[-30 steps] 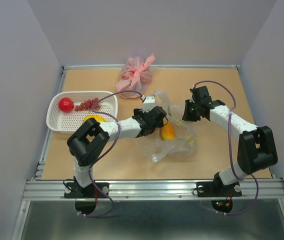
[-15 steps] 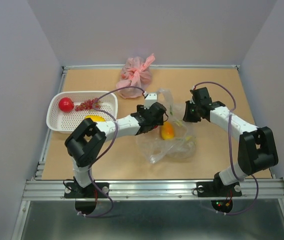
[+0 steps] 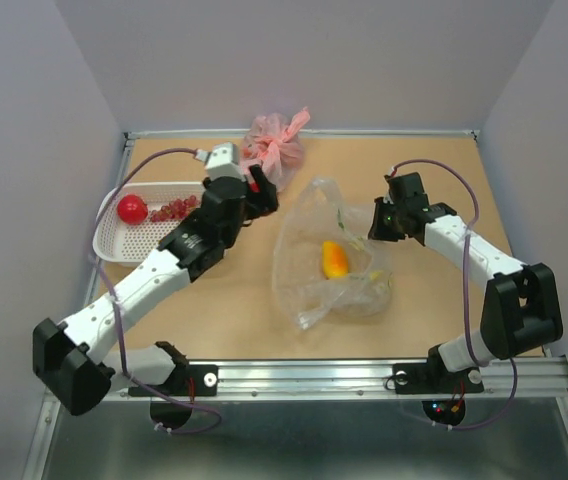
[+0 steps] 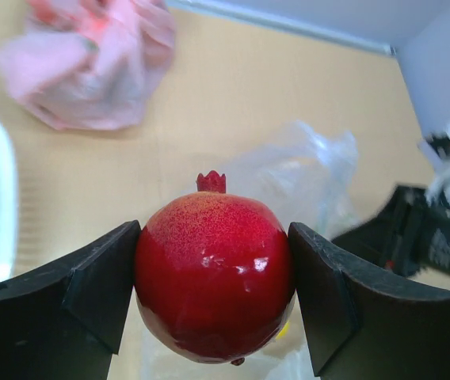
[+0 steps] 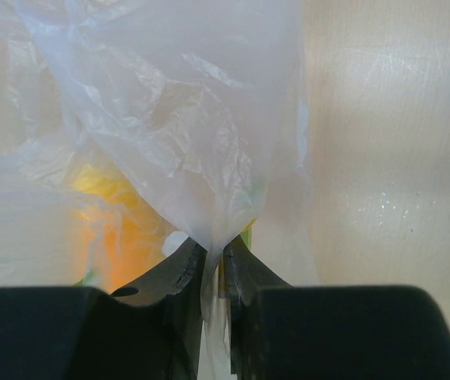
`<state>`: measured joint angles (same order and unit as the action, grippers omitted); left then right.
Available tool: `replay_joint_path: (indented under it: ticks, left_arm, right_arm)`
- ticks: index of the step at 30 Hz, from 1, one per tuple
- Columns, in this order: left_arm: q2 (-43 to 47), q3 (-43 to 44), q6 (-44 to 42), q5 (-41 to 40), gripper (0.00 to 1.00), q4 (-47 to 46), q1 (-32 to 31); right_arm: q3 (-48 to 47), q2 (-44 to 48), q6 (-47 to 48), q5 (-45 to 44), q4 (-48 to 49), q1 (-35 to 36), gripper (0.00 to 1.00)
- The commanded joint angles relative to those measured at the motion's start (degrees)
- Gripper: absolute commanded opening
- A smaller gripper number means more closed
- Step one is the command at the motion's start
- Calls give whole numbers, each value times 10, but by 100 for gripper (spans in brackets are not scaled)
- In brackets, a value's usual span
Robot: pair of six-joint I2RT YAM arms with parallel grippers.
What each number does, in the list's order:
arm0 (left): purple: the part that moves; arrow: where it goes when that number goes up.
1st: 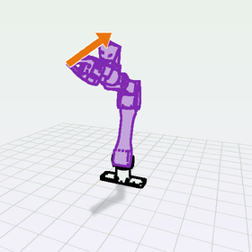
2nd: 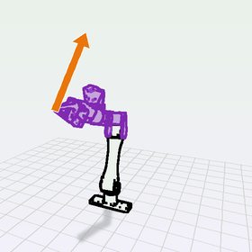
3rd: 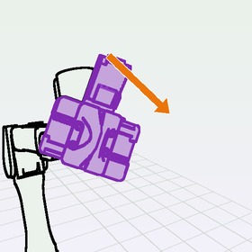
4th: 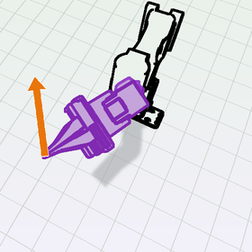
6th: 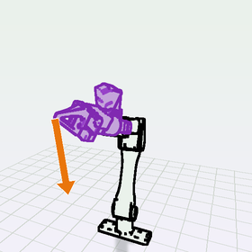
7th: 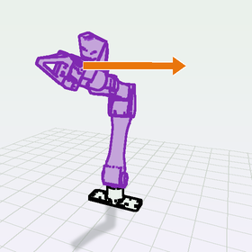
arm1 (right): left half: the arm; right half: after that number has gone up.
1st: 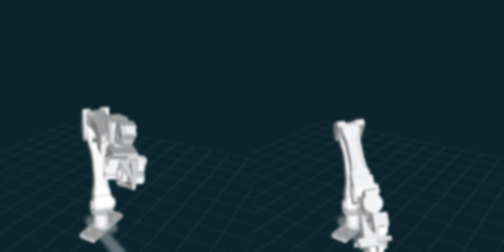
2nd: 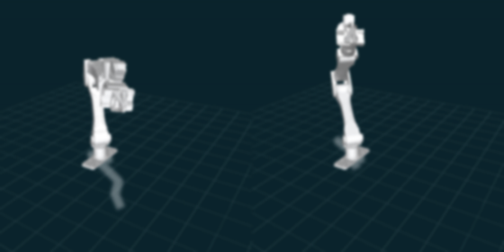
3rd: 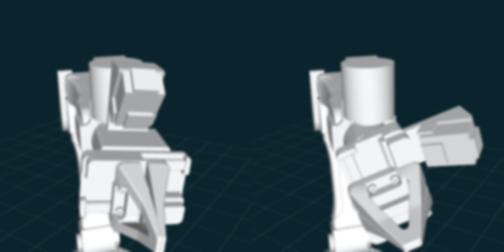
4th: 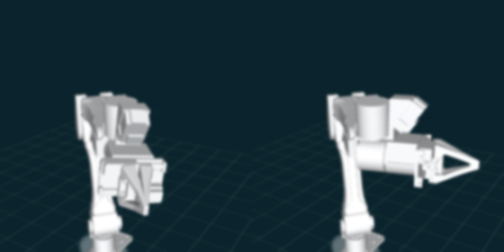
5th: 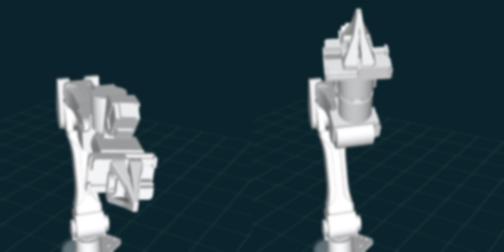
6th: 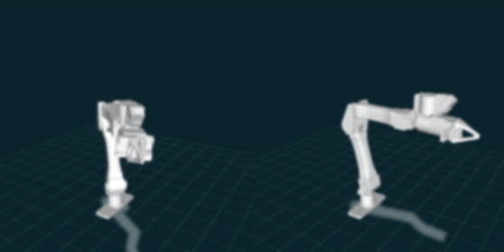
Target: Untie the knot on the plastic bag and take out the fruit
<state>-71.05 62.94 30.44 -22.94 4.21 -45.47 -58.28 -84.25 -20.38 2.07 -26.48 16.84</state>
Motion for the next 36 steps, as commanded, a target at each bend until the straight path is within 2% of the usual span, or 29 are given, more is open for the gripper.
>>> replay_joint_path:
  ticks: [1,2,5,6,9,11,12,14,15,16,17,19,21,27,30,33,34,36]
  left_arm:
    - [71,-57,16,-20,0,28,120]
    - [83,-66,18,-18,0,43,196]
    - [85,-109,8,32,0,33,312]
    - [80,-129,7,66,0,14,378]
    - [43,-143,8,83,0,-6,489]
    - [4,-145,7,83,2,-18,522]
    - [-10,-138,6,88,5,-24,539]
    - [-50,-125,0,89,26,-19,567]
    - [-58,-115,-3,88,55,-18,572]
    - [-63,-113,-1,86,70,-17,578]
    - [-63,-113,3,82,79,-17,578]
    - [-58,-115,9,68,92,-13,578]
    - [-55,-119,7,55,96,-13,578]
    - [-29,-126,-11,84,97,-10,573]
    - [3,-121,-39,97,97,2,547]
    - [37,-112,-63,110,97,12,457]
    - [42,-110,-68,121,97,13,389]
    - [45,-104,-60,134,97,25,326]
  right_arm:
    - [6,22,1,-17,20,-3,19]
    - [6,22,0,-17,20,-1,19]
    - [5,27,0,-17,20,-2,19]
    - [5,29,2,-17,20,-2,19]
    - [4,31,3,-17,20,-3,19]
    - [6,35,3,-17,20,-2,19]
    - [6,35,3,-17,20,-2,19]
    - [7,36,3,-17,20,-2,19]
    - [8,37,3,-17,20,-3,19]
    - [9,37,3,-17,20,-2,19]
    - [10,38,3,-17,20,-2,19]
    - [13,42,1,-12,20,-2,19]
    - [19,46,1,-12,20,-3,19]
    - [29,53,3,-11,20,-2,19]
    - [29,56,3,-7,20,-3,19]
    - [29,58,7,-7,20,-3,19]
    - [30,58,10,-8,20,-2,19]
    - [31,58,11,-10,20,-3,19]
